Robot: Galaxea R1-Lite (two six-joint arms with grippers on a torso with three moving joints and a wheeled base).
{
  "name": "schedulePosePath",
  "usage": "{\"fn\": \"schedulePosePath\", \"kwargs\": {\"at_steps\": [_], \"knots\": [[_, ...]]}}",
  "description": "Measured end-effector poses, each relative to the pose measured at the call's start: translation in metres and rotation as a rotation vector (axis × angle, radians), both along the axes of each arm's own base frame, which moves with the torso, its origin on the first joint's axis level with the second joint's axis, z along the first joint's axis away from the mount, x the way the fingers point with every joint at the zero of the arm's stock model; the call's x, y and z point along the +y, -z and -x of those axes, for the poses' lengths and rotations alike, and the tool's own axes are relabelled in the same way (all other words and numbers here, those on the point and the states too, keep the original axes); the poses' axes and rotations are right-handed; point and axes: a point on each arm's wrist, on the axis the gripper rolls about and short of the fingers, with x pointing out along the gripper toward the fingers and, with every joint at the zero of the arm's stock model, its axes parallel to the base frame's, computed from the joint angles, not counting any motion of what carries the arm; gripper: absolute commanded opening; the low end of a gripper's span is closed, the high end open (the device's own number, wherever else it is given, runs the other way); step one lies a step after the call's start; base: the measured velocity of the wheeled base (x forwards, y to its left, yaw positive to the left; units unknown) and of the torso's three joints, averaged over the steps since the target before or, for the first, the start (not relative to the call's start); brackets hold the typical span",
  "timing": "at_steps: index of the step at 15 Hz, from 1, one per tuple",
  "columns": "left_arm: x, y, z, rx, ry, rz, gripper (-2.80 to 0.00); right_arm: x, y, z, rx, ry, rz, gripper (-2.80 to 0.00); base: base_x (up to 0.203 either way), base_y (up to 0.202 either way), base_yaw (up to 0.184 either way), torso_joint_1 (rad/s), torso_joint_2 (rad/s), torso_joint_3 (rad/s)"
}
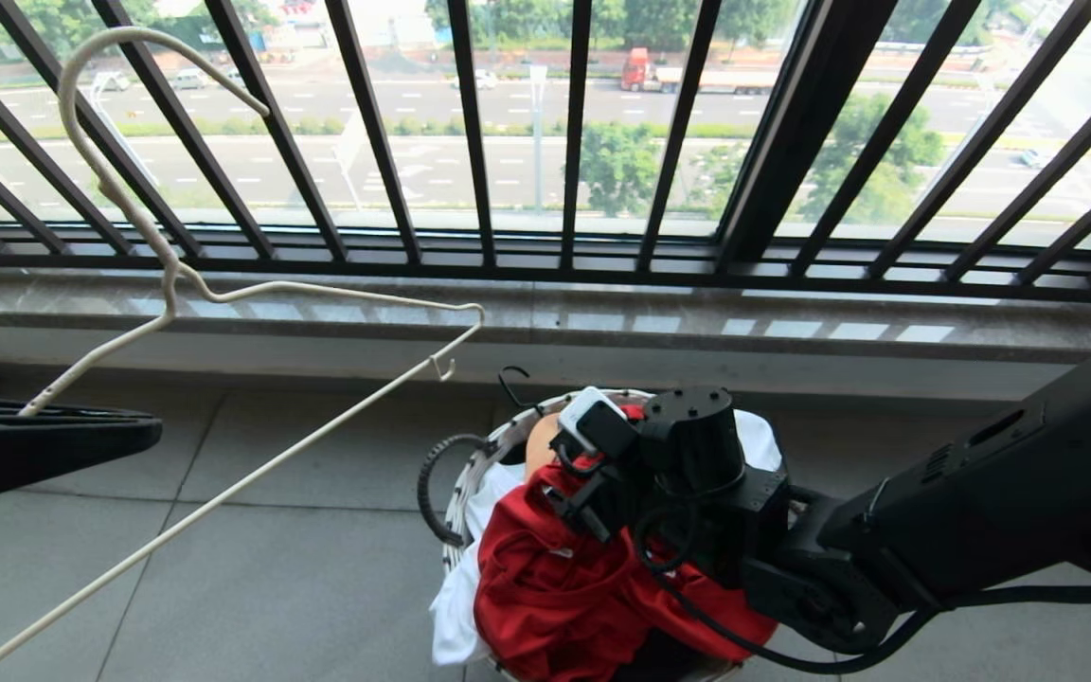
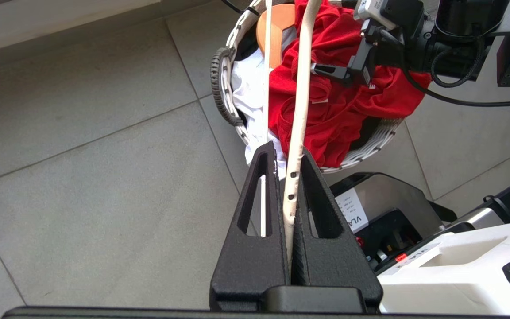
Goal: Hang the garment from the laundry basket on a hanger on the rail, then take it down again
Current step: Pick up clothes from the basket
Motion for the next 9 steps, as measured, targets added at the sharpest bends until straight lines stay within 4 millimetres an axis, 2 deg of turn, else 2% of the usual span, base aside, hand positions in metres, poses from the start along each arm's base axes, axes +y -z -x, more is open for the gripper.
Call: {"fn": "schedulePosePath", "kwargs": {"at_steps": [4,9], "knots": [[0.0017,-0.0011,0.0029,-0.009,0.0,0.006,-2.8,0.0036,-0.0043,-0.0047,-0.025,-0.007,0.005,0.0,0.0,0.0,0.0,0.0,0.0,0.0],[0.0024,-0.0018,0.0039,-0.014,0.0,0.008,-2.8,0.0062,0.0022,-0.0076,-0.022,-0.019,0.034,0.0,0.0,0.0,0.0,0.0,0.0,0.0]]}}
